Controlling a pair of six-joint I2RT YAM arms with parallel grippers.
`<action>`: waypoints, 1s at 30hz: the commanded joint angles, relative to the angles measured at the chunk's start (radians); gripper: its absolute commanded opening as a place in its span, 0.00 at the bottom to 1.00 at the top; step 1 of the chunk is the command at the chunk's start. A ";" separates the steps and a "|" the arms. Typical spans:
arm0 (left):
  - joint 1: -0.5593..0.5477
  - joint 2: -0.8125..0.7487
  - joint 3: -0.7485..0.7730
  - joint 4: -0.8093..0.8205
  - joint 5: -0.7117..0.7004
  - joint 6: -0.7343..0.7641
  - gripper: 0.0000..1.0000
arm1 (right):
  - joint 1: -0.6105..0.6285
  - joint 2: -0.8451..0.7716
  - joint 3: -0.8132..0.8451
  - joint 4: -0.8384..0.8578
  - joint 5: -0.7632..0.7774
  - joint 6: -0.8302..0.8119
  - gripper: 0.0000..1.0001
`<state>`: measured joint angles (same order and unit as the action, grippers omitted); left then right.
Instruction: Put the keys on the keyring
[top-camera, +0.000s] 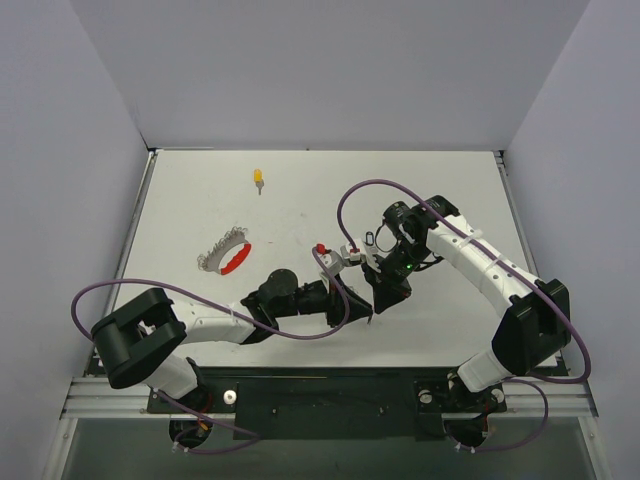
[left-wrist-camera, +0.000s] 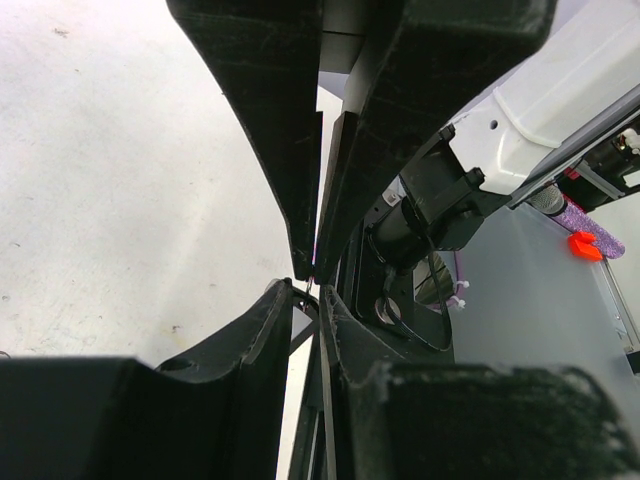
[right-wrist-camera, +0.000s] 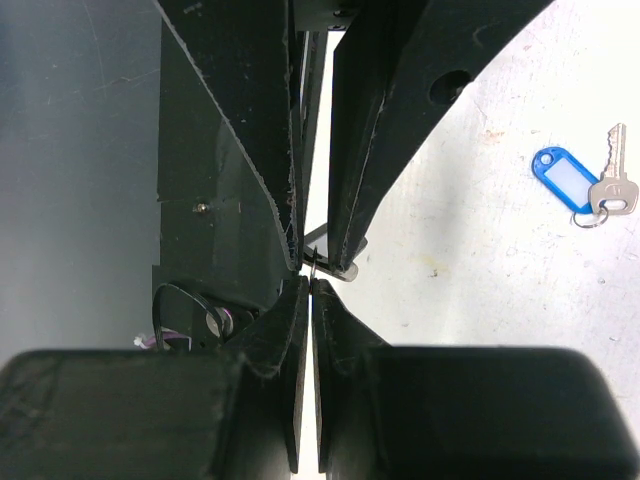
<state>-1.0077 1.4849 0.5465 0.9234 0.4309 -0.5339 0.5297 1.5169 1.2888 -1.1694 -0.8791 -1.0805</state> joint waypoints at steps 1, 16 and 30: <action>-0.005 -0.002 0.001 -0.034 0.020 -0.018 0.27 | 0.023 0.003 0.030 -0.015 -0.050 -0.018 0.00; -0.008 0.005 0.000 -0.009 -0.001 -0.034 0.00 | 0.026 0.006 0.029 -0.015 -0.049 -0.019 0.00; -0.012 -0.083 -0.247 0.432 -0.319 -0.172 0.00 | -0.100 -0.041 0.046 -0.035 -0.225 0.018 0.34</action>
<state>-1.0122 1.4403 0.3668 1.0637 0.2649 -0.6373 0.4961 1.5185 1.3117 -1.1545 -0.9730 -1.0637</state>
